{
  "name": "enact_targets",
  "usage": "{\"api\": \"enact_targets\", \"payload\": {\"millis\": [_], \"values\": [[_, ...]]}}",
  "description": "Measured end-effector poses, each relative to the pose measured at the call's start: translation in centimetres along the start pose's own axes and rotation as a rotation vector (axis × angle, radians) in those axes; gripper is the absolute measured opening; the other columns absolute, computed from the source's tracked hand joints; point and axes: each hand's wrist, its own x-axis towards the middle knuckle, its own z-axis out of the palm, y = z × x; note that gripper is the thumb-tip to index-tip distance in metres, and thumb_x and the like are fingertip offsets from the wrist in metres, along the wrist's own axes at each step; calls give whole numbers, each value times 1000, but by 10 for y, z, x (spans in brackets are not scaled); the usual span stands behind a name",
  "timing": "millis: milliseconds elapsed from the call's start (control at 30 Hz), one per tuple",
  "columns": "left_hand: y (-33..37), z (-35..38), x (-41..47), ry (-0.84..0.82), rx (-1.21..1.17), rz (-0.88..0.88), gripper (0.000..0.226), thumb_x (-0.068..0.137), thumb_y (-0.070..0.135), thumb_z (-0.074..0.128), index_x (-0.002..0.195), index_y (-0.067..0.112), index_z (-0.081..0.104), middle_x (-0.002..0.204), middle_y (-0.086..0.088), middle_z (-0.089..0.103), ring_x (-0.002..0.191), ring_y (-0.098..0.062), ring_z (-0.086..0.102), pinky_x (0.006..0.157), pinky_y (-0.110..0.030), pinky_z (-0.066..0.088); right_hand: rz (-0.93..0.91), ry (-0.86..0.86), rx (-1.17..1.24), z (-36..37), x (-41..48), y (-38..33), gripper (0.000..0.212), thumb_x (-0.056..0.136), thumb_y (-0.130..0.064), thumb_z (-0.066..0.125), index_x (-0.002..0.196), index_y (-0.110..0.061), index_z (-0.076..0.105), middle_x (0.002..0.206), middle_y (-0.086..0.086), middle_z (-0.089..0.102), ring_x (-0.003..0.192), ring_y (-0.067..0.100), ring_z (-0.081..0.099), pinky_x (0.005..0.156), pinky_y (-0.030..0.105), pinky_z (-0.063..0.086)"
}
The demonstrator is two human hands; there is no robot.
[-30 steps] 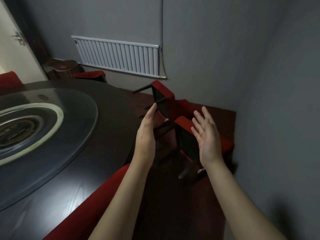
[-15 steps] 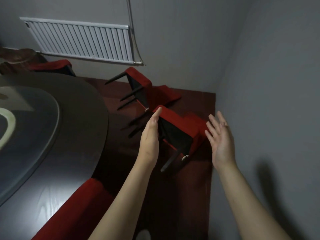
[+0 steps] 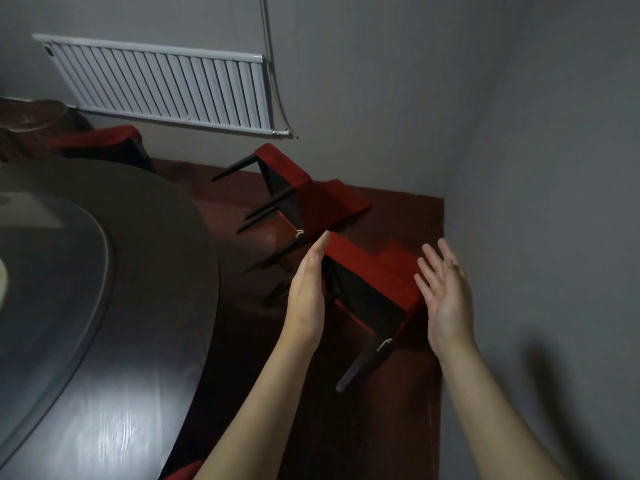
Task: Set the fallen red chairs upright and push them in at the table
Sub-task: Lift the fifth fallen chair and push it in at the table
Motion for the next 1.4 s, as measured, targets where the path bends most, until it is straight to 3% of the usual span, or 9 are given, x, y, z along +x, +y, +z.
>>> {"api": "enact_targets", "payload": {"millis": [333,567,733,933,1133,1400], "values": [[-22,22,61,-36,1,-47,60,92,68,26,141,39,45,140,29,45,131,11,36,101,-16,30,39,24,3,-7,63,26,35,103,-36,35,136,-33,45,131,-12,58,124,7,54,104,33,42],[-38,95,113,-11,17,-63,54,94,62,25,138,37,47,134,31,49,131,9,38,111,-27,28,69,14,-19,-58,142,28,35,102,-38,38,135,-34,47,130,-13,58,124,7,54,105,34,41],[-47,147,151,11,22,-65,61,95,56,24,143,22,45,128,30,50,124,16,41,103,-9,34,109,-44,-36,-88,203,30,45,89,-52,44,132,-38,48,130,-13,59,124,6,54,102,29,43],[-64,170,174,40,48,-103,60,97,51,24,143,20,44,125,30,50,121,19,42,95,0,33,178,-97,-64,-105,237,56,41,97,-43,38,137,-33,45,134,-11,56,128,10,51,104,31,42],[-89,175,194,67,67,-159,61,94,55,24,142,24,45,135,23,48,128,13,39,104,-12,31,241,-108,-91,-107,257,79,43,90,-51,43,130,-40,48,130,-15,59,123,3,54,99,26,44],[-113,180,259,60,-8,-228,63,93,57,26,142,23,46,144,14,46,133,4,37,115,-27,27,261,-39,-143,-95,314,98,36,95,-42,40,130,-37,49,129,-13,58,126,10,52,101,29,42]]}}
